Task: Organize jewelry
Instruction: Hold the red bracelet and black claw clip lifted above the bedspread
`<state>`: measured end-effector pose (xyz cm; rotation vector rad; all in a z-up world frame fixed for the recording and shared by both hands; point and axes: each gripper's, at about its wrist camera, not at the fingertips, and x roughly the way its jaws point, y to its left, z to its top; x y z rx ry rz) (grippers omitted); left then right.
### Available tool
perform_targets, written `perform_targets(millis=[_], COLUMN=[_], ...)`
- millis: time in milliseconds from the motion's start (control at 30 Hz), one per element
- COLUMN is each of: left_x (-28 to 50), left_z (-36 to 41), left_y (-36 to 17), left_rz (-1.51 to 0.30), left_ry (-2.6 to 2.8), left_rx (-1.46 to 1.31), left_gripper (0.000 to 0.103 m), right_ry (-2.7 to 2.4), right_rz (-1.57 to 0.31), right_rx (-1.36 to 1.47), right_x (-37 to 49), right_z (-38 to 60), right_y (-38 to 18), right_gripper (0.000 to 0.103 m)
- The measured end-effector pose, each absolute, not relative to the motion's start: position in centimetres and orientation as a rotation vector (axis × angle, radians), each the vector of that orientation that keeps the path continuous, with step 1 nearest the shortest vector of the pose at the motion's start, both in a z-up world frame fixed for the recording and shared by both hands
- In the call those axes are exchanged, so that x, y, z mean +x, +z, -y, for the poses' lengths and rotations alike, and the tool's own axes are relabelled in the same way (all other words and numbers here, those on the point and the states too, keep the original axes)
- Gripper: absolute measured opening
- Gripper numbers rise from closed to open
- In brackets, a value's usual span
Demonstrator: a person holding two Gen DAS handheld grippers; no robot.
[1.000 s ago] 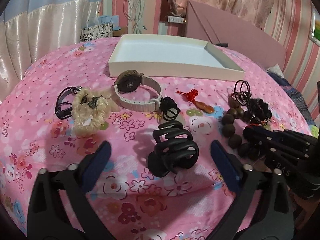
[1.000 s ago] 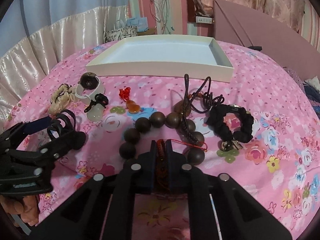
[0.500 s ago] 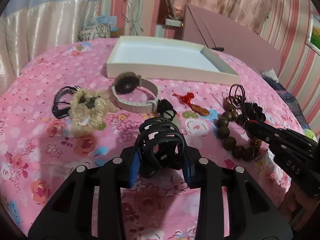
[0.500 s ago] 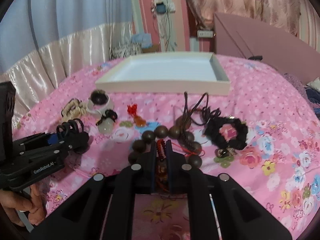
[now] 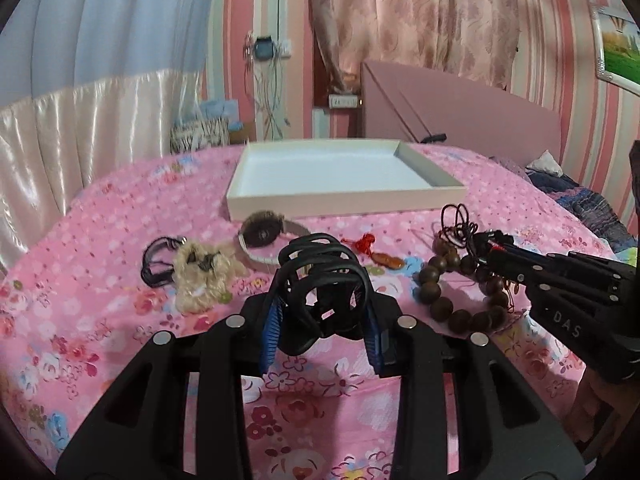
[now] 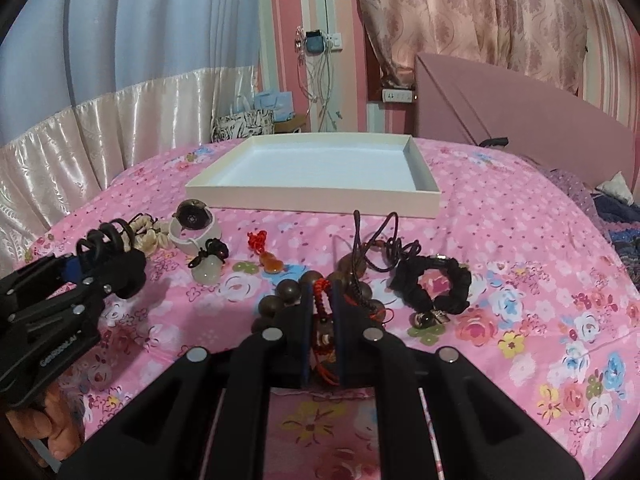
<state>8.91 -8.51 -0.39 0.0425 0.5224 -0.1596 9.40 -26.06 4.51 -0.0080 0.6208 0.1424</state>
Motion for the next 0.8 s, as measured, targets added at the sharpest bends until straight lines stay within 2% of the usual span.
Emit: perform_targets(millis=[400,800], left_x=[8.0,8.3], left_z=[8.0,7.9], left_y=[0.0,0.0], left_rz=[-0.471,-0.493], left_ry=[-0.120,-0.109], left_rx=[0.041,0.042], left_gripper=[0.033,0.033], right_ry=[0.096,0.077], right_rz=[-0.557,-0.529], right_rx=[-0.058,-0.041], right_x=[8.5,8.2], right_z=[25.5,25.9], right_y=[5.0,5.2], right_gripper=[0.009,0.009])
